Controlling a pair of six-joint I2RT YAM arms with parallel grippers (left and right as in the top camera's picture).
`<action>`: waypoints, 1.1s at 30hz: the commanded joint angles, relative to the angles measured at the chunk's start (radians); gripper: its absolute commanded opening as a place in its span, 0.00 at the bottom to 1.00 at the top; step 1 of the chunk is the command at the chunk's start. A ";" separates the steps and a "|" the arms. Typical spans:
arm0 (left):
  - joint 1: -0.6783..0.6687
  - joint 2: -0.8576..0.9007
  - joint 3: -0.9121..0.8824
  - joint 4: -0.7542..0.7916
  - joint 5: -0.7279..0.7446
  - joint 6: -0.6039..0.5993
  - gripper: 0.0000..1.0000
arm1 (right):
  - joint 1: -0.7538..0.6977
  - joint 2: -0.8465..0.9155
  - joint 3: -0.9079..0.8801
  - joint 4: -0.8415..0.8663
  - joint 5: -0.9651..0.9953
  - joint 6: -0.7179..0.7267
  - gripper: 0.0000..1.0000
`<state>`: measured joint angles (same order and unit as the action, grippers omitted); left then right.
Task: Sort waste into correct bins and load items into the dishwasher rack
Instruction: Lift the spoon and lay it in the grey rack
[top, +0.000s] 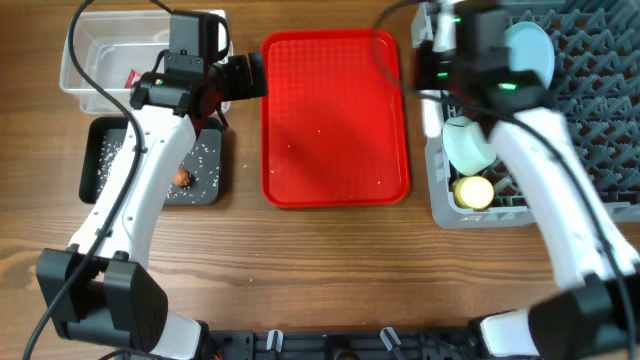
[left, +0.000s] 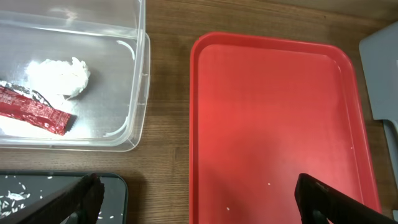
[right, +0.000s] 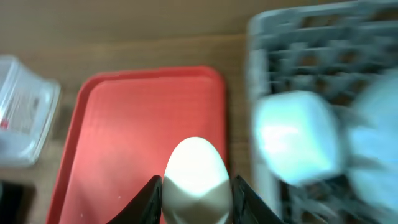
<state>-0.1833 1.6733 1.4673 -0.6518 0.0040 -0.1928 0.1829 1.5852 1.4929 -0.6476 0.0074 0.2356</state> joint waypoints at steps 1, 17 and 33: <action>0.000 -0.008 0.014 0.000 -0.013 0.005 1.00 | -0.134 -0.056 0.013 -0.064 0.003 0.073 0.24; 0.000 -0.008 0.014 0.000 -0.013 0.005 1.00 | -0.500 -0.046 -0.050 -0.262 0.225 0.537 0.20; 0.000 -0.008 0.014 0.000 -0.013 0.005 1.00 | -0.500 -0.033 -0.356 -0.164 0.394 1.153 0.12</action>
<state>-0.1833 1.6733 1.4673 -0.6521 0.0040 -0.1928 -0.3153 1.5372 1.1721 -0.8444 0.3492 1.2701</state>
